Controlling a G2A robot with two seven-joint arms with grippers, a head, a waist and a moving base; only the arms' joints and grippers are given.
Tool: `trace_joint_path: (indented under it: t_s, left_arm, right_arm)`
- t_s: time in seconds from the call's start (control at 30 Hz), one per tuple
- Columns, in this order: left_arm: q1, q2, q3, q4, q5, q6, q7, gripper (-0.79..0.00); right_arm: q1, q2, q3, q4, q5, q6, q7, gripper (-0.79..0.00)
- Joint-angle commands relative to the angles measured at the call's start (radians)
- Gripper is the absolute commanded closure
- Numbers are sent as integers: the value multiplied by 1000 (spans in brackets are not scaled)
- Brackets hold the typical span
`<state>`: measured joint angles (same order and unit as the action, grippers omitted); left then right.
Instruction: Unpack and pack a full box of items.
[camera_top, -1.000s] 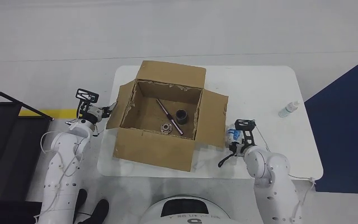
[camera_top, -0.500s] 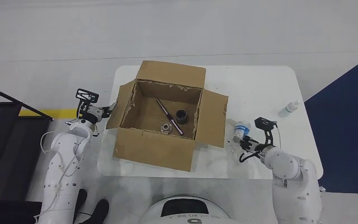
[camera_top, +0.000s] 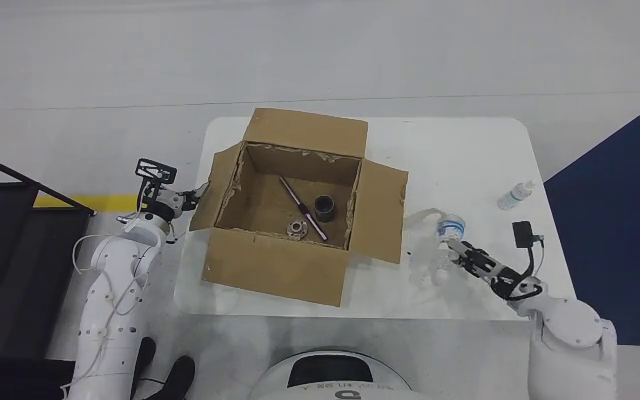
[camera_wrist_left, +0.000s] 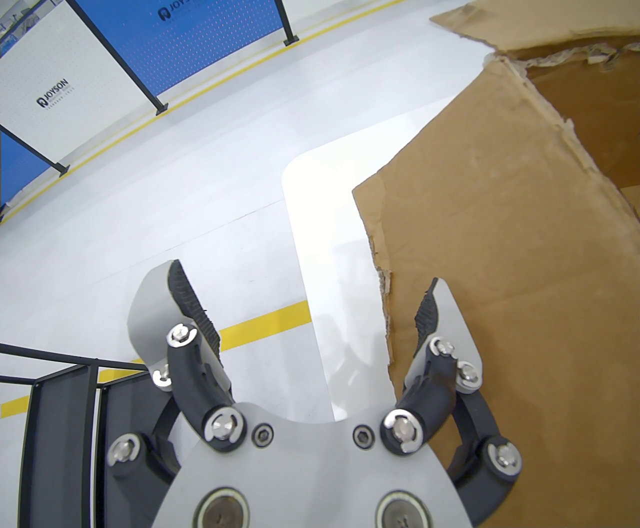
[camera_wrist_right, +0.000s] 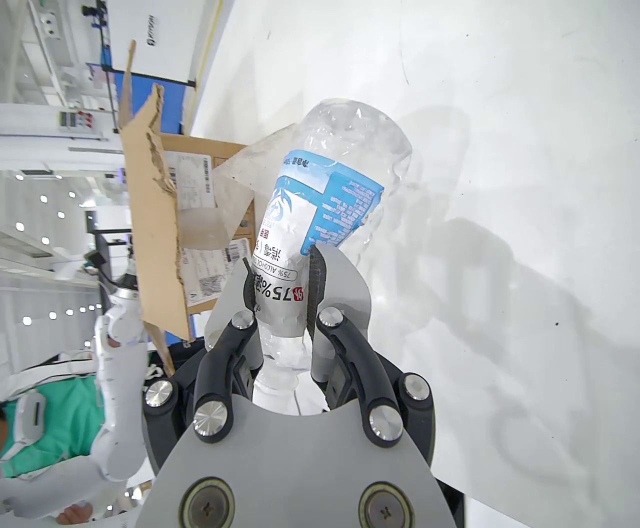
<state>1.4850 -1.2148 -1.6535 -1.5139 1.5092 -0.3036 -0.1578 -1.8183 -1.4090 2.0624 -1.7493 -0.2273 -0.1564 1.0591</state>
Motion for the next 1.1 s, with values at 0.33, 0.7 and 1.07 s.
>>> trace_joint_path:
  t_s: [0.33, 0.7, 1.07]
  left_arm:
    - [0, 0, 0, 0, 0, 0, 0, -785]
    - [0, 0, 0, 0, 0, 0, 0, -785]
    - [0, 0, 0, 0, 0, 0, 0, -785]
  right_arm:
    - [-24, 23, 105, 56, 343, -65, 47, 0]
    - [-54, 40, 187, 152, 685, -130, 150, 0]
    - [-6, 68, 207, 233, 800, -130, 245, 0]
